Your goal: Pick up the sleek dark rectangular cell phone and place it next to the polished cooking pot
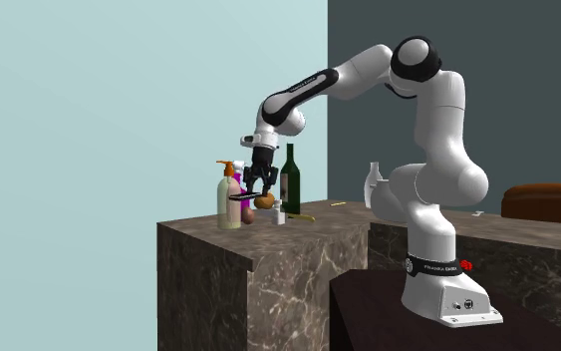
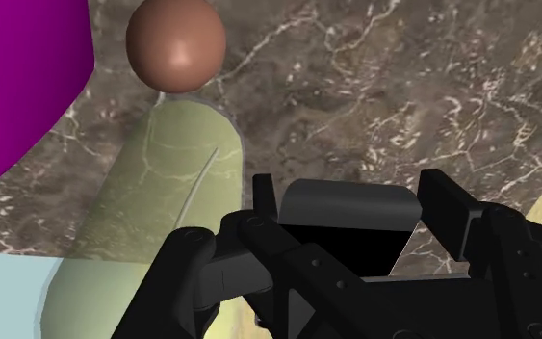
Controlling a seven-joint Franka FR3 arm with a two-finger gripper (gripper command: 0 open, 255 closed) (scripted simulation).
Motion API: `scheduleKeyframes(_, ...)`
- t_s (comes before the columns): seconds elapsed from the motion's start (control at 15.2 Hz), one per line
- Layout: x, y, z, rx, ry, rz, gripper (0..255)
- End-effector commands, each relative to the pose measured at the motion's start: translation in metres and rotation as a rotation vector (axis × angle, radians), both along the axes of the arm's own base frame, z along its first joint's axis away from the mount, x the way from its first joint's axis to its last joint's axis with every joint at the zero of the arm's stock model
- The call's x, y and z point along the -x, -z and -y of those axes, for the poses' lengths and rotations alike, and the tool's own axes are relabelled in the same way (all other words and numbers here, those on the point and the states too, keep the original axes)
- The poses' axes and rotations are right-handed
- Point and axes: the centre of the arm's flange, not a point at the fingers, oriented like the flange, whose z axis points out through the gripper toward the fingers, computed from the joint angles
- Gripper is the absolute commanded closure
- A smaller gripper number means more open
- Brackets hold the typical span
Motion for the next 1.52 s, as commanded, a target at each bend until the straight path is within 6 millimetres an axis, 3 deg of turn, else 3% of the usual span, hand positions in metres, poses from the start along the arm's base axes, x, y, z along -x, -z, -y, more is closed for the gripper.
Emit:
scheduleKeyframes(0.0, -0.002, -0.011, 0.000, 0.000, 0.000, 0.000, 255)
scheduleKeyframes(1.39, -0.002, -0.121, 0.000, 0.000, 0.000, 0.000, 255)
scheduleKeyframes(1.45, 0.012, -0.121, 0.000, 0.000, 0.000, 0.000, 255)
